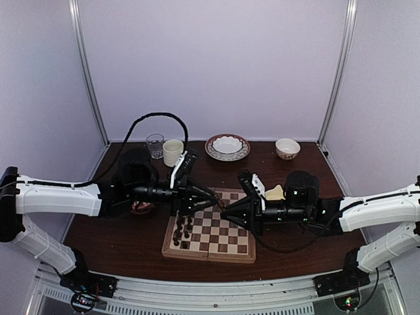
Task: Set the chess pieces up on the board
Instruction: Pass from the right arm to the left
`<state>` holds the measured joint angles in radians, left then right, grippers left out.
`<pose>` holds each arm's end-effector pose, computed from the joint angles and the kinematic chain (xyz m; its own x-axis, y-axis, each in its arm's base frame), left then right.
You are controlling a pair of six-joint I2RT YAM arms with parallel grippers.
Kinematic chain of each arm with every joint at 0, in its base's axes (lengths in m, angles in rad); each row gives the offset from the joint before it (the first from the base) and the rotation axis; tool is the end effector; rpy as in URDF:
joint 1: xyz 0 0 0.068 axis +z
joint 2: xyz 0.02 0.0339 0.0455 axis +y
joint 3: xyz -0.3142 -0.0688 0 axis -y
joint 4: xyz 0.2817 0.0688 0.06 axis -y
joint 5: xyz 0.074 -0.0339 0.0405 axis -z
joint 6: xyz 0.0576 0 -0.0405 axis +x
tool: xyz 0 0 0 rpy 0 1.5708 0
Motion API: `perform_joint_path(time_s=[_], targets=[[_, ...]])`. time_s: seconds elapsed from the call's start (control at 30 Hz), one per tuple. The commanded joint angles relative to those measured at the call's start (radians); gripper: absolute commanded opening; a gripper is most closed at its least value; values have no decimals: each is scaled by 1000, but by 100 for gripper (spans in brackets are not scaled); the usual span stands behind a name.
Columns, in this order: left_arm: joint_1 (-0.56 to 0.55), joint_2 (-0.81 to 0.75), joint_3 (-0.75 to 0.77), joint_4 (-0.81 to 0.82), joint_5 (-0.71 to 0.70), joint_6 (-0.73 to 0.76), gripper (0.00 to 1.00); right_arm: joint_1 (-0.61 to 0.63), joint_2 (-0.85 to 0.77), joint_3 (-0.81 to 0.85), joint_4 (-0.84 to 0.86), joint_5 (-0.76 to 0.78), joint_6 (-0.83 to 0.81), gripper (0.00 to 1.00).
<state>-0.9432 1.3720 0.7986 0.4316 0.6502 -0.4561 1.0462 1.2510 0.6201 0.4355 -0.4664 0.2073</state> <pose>0.1748 -0.3004 0.3022 -0.5133 0.1105 -0.8511 0.8578 0.0345 -0.5128 0.1314 0.2788 0.2697 -0.2998 -0.1510 -0.9420 -0.9527 0.0988 0.2873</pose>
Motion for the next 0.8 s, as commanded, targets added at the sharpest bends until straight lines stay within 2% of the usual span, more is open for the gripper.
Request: perform_joint_path(time_s=[0.0,0.4,0.63,0.77], targets=[[5,17,28,4,10,5,34,6,6,33,-3,-8,-12,0],[4,18,31,4,14,-1,23,14,30,52,-21,-14,-22,0],[4,4,22,7,1,-1,27,17,29,53,-25,-14,-25,0],[5,1,19,12,-1,-1,19,18,28,54,-27,-14,-26,0]])
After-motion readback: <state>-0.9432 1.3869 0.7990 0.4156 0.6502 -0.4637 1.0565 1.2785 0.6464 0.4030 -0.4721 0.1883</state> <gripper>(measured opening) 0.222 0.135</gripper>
